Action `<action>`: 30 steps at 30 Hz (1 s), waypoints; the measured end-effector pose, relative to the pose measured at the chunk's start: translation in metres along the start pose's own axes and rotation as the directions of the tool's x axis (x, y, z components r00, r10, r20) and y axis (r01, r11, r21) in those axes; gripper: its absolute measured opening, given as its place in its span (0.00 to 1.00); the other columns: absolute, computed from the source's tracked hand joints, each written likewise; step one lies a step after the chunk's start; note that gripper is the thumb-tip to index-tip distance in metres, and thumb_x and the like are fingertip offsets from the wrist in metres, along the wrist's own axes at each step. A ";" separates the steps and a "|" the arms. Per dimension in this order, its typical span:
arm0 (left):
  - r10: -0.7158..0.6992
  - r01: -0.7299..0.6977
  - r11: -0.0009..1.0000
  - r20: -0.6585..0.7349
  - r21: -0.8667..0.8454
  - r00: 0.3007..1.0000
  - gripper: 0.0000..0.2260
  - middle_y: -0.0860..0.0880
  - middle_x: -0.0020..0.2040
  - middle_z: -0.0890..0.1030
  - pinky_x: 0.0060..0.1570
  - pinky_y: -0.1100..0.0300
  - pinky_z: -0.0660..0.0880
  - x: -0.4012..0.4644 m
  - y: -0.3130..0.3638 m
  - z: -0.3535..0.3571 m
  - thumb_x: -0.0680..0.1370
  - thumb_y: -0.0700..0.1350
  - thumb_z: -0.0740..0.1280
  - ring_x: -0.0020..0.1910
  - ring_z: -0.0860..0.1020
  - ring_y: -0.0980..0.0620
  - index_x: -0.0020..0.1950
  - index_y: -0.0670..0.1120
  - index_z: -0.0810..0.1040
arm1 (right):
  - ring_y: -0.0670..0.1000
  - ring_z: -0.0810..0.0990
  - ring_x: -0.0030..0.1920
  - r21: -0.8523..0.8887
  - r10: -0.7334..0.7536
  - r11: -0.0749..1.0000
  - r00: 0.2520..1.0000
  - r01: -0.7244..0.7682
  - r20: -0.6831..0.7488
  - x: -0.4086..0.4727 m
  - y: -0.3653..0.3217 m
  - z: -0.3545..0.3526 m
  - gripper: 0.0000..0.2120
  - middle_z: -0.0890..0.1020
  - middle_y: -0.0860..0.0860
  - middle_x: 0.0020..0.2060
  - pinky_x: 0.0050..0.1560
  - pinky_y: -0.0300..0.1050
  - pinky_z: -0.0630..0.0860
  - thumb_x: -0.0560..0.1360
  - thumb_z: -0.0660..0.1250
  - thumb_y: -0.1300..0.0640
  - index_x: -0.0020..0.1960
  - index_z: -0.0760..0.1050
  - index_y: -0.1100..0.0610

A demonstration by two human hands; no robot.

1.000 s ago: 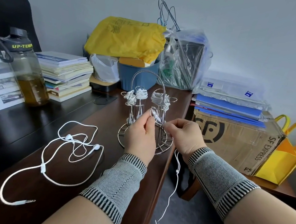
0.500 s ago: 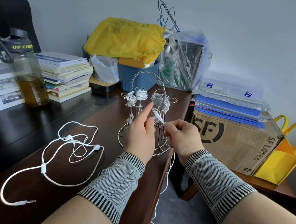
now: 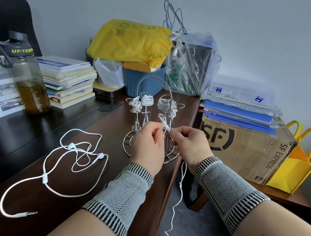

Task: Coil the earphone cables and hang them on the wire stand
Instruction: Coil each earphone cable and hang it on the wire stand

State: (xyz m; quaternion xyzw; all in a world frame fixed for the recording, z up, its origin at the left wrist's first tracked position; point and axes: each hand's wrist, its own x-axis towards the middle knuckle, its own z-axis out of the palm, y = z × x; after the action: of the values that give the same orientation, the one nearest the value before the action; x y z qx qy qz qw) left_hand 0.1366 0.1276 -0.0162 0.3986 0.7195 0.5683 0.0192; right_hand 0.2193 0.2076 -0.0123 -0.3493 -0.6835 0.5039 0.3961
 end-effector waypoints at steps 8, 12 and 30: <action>0.029 -0.030 0.995 0.013 0.099 0.999 0.14 0.50 0.43 0.81 0.45 0.56 0.69 -0.001 0.003 -0.007 0.83 0.51 0.58 0.44 0.76 0.48 0.50 0.46 0.81 | 0.47 0.71 0.27 0.023 -0.034 0.999 0.999 0.034 0.015 0.003 -0.002 -0.001 0.11 0.76 0.48 0.26 0.30 0.41 0.70 0.74 0.69 0.60 0.34 0.79 0.54; 0.058 -0.054 0.992 -0.027 0.118 0.998 0.14 0.52 0.35 0.76 0.39 0.55 0.67 0.002 -0.002 -0.007 0.81 0.51 0.62 0.37 0.72 0.50 0.42 0.43 0.79 | 0.49 0.69 0.24 0.102 0.011 0.995 0.999 -0.014 0.038 0.003 -0.003 -0.001 0.11 0.78 0.53 0.26 0.27 0.40 0.67 0.74 0.68 0.64 0.33 0.79 0.57; -0.049 0.037 0.988 -0.083 -0.147 0.995 0.03 0.57 0.37 0.74 0.42 0.64 0.67 0.003 0.001 -0.002 0.81 0.47 0.62 0.37 0.73 0.57 0.53 0.50 0.75 | 0.53 0.72 0.30 0.080 0.010 0.997 0.999 -0.013 0.032 0.010 -0.001 -0.001 0.09 0.77 0.55 0.30 0.34 0.45 0.72 0.74 0.69 0.58 0.35 0.79 0.55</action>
State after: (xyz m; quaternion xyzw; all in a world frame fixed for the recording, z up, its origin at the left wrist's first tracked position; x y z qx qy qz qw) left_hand 0.1343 0.1276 -0.0131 0.3556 0.6847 0.6355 0.0293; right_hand 0.2153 0.2161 -0.0089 -0.3292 -0.6669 0.5385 0.3960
